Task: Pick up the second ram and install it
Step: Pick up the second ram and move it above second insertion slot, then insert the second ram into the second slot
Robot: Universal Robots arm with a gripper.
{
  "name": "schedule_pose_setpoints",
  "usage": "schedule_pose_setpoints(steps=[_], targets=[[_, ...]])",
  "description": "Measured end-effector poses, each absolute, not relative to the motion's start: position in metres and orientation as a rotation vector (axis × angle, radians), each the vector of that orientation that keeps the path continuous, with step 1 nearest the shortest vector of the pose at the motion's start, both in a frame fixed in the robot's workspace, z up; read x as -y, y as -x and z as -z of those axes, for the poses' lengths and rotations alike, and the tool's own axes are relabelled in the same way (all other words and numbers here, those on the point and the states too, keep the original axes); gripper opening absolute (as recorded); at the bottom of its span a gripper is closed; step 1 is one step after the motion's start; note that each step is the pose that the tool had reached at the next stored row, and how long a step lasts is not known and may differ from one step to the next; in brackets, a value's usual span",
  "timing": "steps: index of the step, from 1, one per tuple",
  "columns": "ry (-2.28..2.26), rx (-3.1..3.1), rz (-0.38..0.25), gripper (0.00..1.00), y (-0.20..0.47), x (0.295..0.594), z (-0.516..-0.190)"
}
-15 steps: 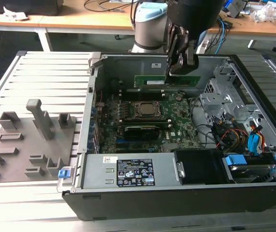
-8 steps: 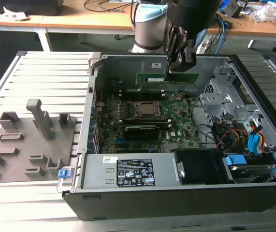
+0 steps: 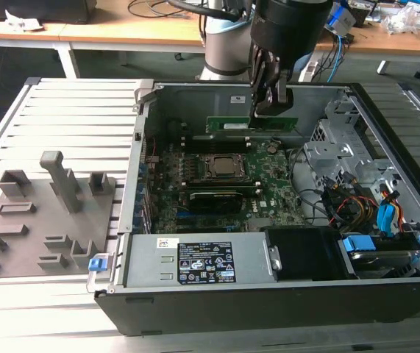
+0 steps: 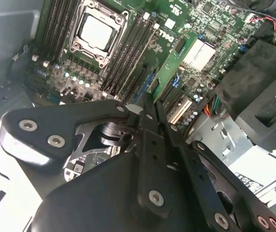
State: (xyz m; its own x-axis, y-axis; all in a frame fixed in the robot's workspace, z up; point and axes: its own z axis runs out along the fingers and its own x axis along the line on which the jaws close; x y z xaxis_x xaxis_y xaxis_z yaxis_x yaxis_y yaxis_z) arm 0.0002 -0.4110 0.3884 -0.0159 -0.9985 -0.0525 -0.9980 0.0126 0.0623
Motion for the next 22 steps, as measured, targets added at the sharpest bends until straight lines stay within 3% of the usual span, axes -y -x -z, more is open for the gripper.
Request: schedule_pose_setpoints(steps=[22], targets=[[-2.199, 2.231, 0.127, 0.14, -0.001, 0.410, -0.375]])
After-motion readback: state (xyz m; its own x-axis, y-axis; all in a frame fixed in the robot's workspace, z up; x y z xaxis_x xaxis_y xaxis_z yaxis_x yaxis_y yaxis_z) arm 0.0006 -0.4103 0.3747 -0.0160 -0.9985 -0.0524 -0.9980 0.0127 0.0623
